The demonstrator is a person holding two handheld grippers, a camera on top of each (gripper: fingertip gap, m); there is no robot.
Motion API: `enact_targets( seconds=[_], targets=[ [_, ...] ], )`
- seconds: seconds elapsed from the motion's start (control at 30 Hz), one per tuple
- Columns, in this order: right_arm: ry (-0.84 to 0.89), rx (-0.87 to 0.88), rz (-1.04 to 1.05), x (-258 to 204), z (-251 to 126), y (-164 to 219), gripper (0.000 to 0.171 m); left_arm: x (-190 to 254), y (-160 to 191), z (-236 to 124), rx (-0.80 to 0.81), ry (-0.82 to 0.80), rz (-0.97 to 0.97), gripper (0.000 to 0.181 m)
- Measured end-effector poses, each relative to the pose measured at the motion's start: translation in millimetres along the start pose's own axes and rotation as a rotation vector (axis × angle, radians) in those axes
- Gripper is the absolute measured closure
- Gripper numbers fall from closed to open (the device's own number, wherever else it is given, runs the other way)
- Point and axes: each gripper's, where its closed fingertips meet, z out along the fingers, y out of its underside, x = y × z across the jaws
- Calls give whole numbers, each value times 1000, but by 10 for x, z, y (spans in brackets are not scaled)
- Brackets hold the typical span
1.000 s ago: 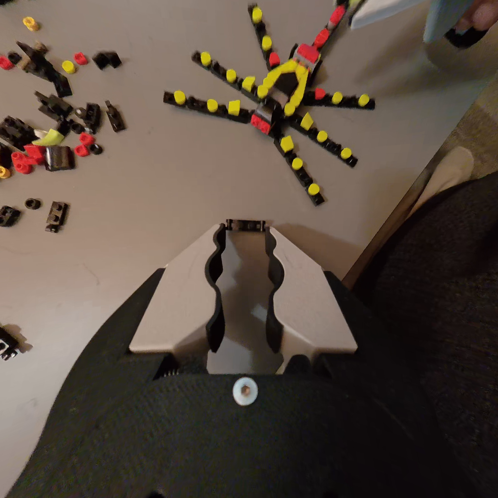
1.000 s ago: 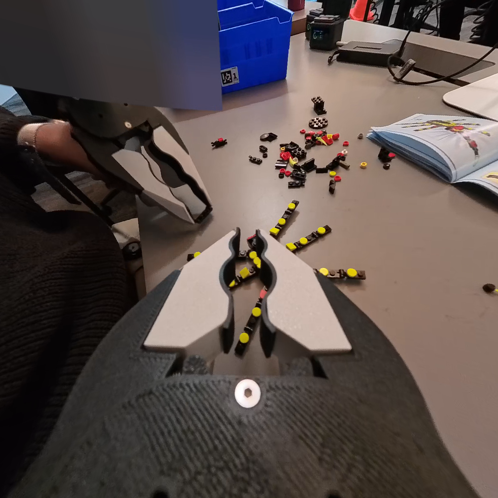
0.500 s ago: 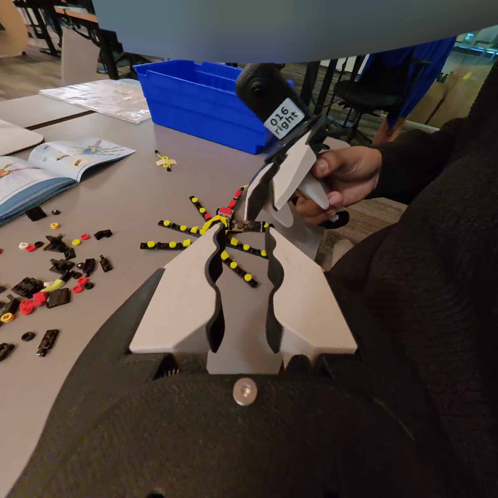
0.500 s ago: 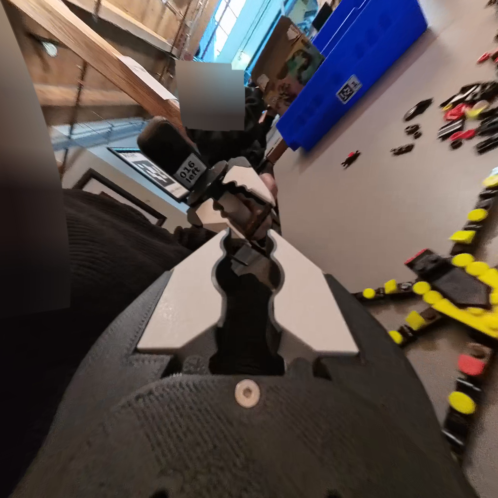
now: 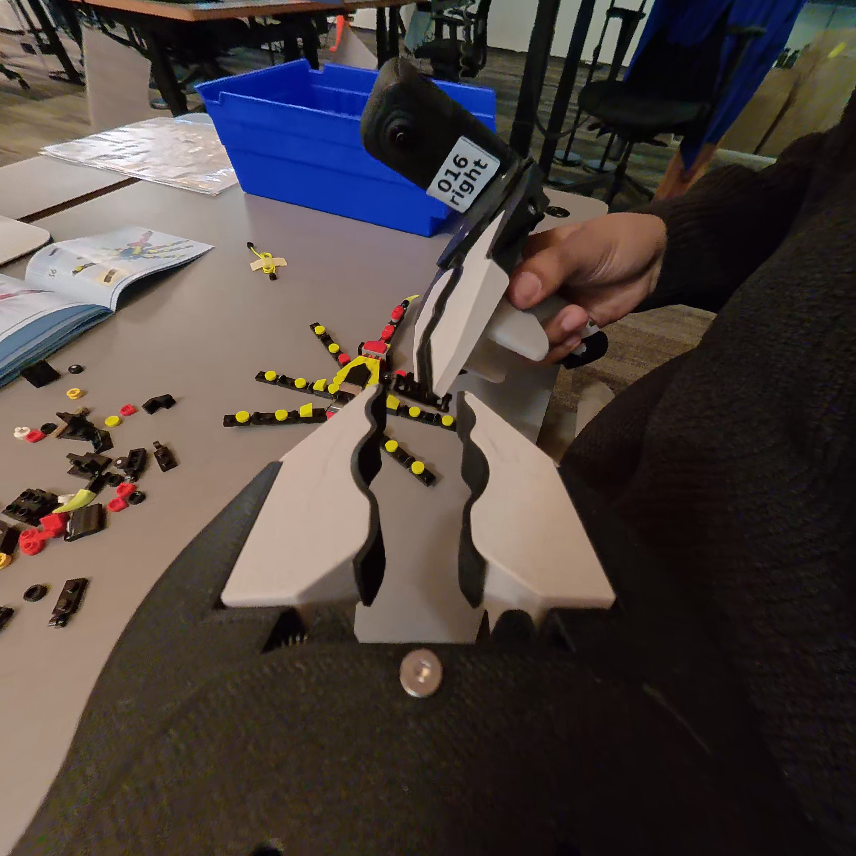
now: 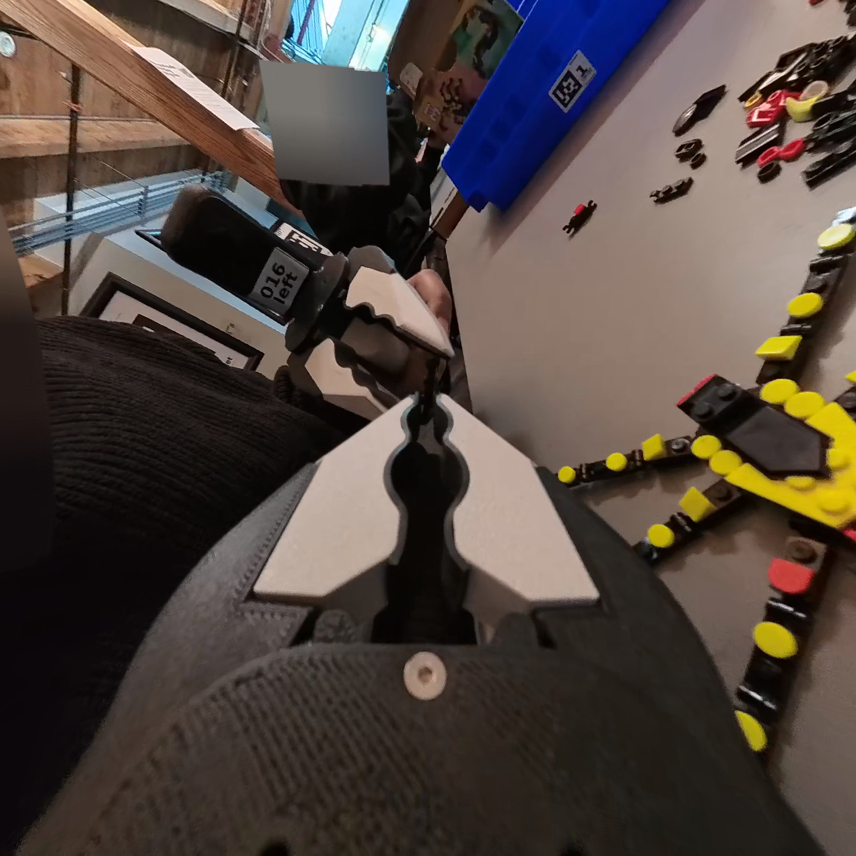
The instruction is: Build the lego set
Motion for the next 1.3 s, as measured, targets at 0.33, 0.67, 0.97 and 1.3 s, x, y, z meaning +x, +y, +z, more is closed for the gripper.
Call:
enact_targets(
  seconds=[0.33, 0.67, 0.97, 1.3],
  targets=[
    [185, -91, -60, 229, -8, 118, 169, -16, 208, 74, -140, -88, 193, 140],
    [299, -124, -31, 323, 53, 193, 169, -65, 357, 110, -242, -161, 315, 154],
    [215, -81, -13, 208, 100, 119, 167, -69, 252, 64, -174, -128, 218, 155],
    [-26, 109, 171, 46, -98, -175, 141, -22, -163, -118, 114, 47, -77, 155]
  ],
)
